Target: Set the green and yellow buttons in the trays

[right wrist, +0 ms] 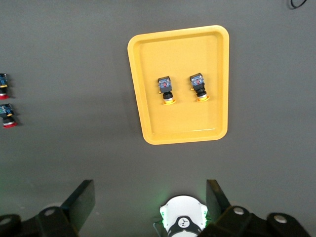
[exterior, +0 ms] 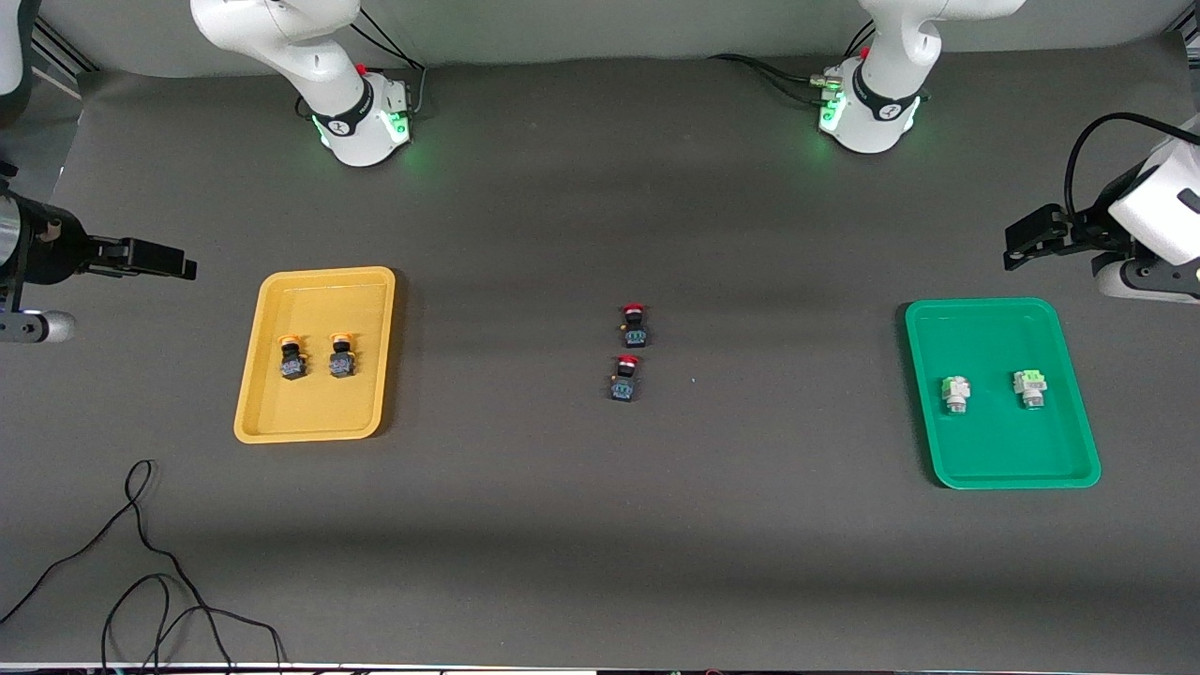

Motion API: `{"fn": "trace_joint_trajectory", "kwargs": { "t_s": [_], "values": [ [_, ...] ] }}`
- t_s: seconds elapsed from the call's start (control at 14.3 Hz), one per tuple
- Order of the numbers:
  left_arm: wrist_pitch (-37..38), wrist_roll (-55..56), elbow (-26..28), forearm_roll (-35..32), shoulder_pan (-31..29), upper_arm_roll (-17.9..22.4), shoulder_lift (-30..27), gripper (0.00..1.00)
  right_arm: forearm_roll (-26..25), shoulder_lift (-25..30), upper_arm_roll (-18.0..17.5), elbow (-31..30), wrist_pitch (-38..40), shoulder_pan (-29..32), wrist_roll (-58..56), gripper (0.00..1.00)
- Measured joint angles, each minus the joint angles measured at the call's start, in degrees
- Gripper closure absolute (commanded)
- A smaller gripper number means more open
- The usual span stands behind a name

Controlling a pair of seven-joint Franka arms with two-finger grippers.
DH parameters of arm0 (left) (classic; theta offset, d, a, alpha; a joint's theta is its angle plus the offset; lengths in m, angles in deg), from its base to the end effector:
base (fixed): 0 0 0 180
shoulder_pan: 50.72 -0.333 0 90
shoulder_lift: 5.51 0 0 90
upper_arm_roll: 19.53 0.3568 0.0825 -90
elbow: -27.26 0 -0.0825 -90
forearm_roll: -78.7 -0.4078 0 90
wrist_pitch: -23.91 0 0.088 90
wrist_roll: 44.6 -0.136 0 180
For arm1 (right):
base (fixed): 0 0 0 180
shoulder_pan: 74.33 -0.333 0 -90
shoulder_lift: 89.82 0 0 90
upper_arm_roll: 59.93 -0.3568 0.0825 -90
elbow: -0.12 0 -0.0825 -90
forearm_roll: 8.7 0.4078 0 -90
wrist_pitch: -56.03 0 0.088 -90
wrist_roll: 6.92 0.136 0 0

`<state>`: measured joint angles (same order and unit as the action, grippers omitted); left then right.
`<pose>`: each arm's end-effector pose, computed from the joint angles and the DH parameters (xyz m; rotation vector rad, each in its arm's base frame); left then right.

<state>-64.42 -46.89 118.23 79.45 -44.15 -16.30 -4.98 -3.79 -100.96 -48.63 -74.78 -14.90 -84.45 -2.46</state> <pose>0.5749 -0.0355 0.6202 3.1246 -0.1536 -0.0867 0.5997 0.0144 0.6254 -3.0740 0.1267 0.4045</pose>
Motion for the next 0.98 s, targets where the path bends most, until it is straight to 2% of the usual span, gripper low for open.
{"fn": "trace_joint_trajectory", "kwargs": {
  "t_s": [0.14,0.35,0.77,0.84,0.98],
  "values": [
    [0.02,0.0,0.0,-0.24,0.0,0.01,0.0,0.0,-1.28,0.58,-4.9,-0.02,-0.04,3.67,0.19,0.0],
    [0.02,0.0,0.0,-0.3,0.0,0.07,0.0,0.0,-1.48,1.68,-9.01,-1.32,-2.32,7.59,0.21,0.0],
    [-0.03,0.01,-0.05,-0.32,0.0,0.18,0.0,0.0,-3.34,9.59,-9.95,-13.75,-13.13,7.26,-0.29,0.0],
    [-0.04,0.01,-0.06,-0.32,0.0,0.2,0.0,0.0,-4.4,10.18,-9.4,-14.88,-14.22,6.11,-0.43,0.0],
    [-0.08,0.0,-0.06,-0.33,0.0,0.21,0.0,0.0,-5.53,10.5,-5.52,-15.92,-15.74,1.89,-1.88,0.0]
  ]
}}
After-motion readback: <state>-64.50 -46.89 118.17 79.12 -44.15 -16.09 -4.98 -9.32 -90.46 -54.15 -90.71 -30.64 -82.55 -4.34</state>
